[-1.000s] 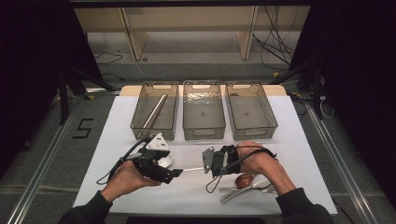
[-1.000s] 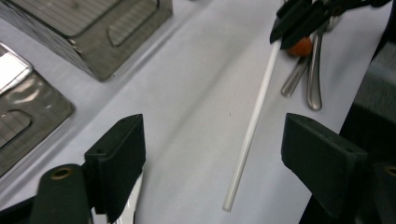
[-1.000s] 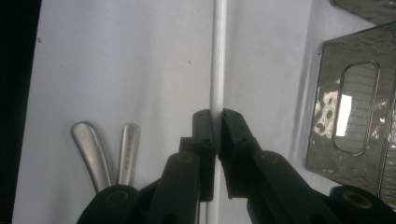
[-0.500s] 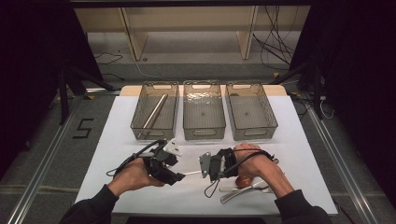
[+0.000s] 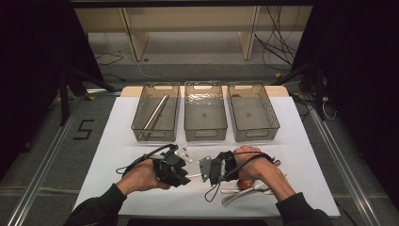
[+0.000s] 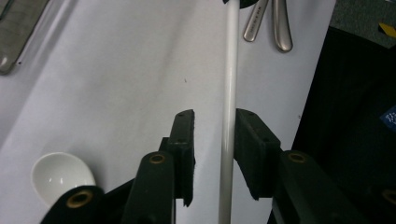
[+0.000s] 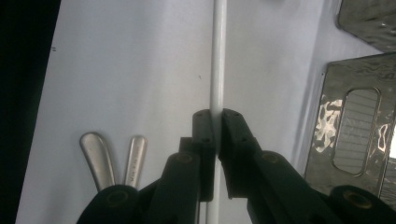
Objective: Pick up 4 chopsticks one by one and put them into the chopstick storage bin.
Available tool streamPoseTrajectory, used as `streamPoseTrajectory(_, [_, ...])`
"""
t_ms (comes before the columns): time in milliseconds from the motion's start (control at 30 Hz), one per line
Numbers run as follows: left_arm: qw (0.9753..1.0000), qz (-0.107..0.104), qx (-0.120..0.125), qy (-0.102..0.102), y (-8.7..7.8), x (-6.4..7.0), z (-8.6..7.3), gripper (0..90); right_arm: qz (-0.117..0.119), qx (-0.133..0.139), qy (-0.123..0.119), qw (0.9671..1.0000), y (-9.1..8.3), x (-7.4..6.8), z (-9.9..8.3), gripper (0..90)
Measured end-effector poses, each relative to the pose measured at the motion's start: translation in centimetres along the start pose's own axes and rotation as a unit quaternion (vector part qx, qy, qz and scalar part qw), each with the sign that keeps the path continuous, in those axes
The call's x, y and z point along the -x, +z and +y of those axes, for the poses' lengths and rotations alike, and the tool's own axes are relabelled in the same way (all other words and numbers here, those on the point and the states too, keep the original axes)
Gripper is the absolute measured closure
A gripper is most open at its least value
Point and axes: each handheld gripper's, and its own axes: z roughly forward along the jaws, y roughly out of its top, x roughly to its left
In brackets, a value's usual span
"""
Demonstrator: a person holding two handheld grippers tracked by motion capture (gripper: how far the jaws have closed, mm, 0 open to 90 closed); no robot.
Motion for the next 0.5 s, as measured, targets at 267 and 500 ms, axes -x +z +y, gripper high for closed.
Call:
streamPoseTrajectory(267, [0.9998,-0.011,0.012,-0.01,0.49,0.66,0.26,83.3,-0.017,0.02,-0.051,0.9983,0.35,0.54,0.09,85.4])
streamPoseTrajectory(500, [0.9998,-0.018,0.002,0.012,0.06,0.34,0.1,84.9,0.001,0.017,-0.01,0.9998,0.02,-0.19,-0.17,84.0])
